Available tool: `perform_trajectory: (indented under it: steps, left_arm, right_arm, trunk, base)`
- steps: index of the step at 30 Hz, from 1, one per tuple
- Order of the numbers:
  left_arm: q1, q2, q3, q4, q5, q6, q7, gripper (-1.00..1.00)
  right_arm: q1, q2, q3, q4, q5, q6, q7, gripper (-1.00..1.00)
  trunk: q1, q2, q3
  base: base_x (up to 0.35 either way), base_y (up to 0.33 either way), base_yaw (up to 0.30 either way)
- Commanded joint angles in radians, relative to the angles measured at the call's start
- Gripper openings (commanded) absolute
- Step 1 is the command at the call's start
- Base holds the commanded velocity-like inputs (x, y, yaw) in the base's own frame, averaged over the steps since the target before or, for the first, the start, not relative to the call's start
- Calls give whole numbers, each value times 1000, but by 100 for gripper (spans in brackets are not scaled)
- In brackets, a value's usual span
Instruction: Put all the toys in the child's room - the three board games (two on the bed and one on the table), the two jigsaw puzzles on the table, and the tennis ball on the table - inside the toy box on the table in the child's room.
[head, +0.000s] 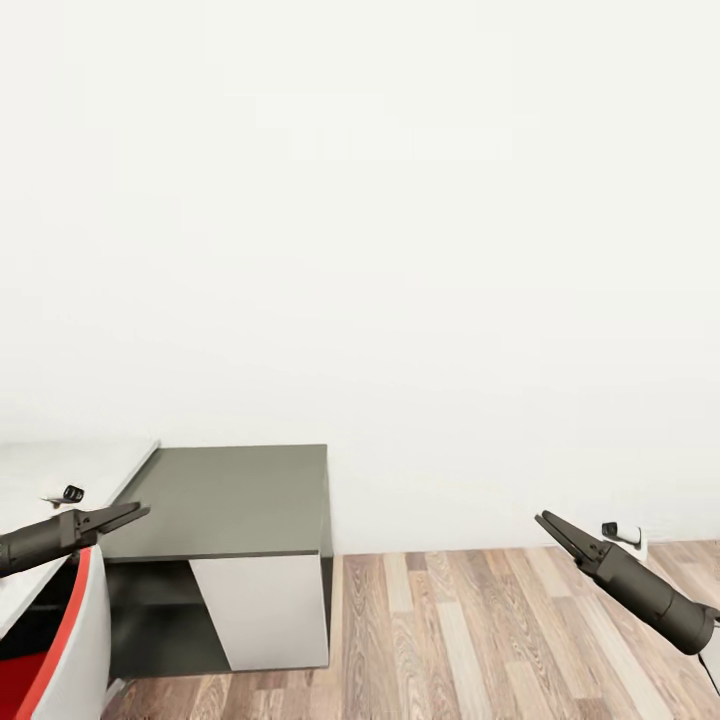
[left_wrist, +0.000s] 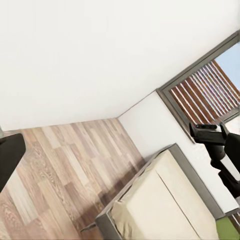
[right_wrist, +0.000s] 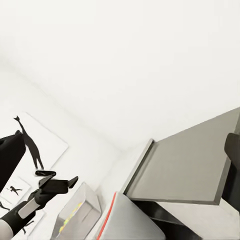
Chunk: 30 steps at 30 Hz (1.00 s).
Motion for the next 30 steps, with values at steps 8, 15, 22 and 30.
perform_trajectory:
  steps: [8,15,22,30]
  left_arm:
    - [-1,-9,-2,-2,0,11,-4,100]
    - [-1,-25,-2,-4,-1,11,-4,100]
    - [-1,-88,-5,-22,-10,-10,-4,100]
    - [-1,-184,-68,-27,-138,-21,-4,100]
  right_arm:
    - [-1,0,0,-2,-4,6,-1,100]
    - [-1,0,-1,3,-3,6,-2,100]
    - [-1,0,0,9,-1,0,-10,100]
    - [-2,-1,8,47,24,-48,-53,100]
  trunk:
    - [0,-2,-2]
    - [0,-2,-2]
    - [0,-2,-2]
    - [0,-2,-2]
  base:
    - [-295,-89,-1]
    - [-133,-215,0]
    - [-15,-35,0]
    - [-1,-2,0]
